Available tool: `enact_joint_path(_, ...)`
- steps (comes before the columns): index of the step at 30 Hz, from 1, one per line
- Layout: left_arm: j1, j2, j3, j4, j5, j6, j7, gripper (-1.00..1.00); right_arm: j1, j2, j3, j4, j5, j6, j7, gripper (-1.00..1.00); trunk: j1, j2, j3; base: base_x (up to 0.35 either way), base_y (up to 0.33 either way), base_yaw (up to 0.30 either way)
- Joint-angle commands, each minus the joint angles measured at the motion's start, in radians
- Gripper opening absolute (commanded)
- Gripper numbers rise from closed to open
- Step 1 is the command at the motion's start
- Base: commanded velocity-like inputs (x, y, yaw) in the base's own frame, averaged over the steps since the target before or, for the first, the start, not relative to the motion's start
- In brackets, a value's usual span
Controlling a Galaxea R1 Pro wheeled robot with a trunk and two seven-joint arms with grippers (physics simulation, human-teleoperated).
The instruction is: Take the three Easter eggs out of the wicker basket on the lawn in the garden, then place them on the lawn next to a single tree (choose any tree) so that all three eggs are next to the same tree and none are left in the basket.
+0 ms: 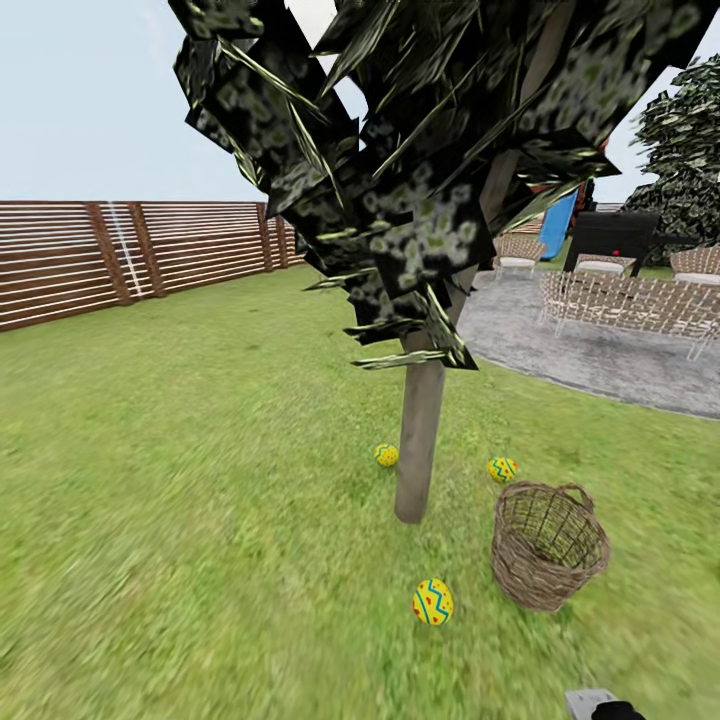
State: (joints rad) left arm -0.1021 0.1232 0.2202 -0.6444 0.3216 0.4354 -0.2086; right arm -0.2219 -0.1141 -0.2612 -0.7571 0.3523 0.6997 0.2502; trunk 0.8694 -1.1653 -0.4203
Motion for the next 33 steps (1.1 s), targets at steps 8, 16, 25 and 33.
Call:
enact_joint_path(8,-0.001,0.000,0.003,0.021,0.005,0.008,-0.002,1.00,-0.001,0.000,-0.003,0.058,0.011,-0.043,0.009,1.00,-0.031,0.056,0.024,0.000,0.000,0.000)
enact_joint_path(16,-0.001,-0.002,0.002,0.061,-0.008,0.006,0.006,1.00,-0.001,0.001,-0.004,0.092,0.011,-0.074,0.010,1.00,-0.061,0.112,0.049,0.000,0.000,0.000)
enact_joint_path(25,-0.001,-0.005,0.005,0.221,-0.064,-0.002,0.008,1.00,-0.001,0.002,-0.002,0.255,0.013,-0.173,0.008,1.00,-0.096,0.175,0.077,0.000,0.000,0.000)
enact_joint_path(33,-0.001,0.000,0.010,0.326,-0.063,-0.017,0.005,1.00,-0.001,0.036,-0.001,0.377,0.015,-0.278,0.005,1.00,-0.127,0.231,0.102,0.000,0.000,0.000)
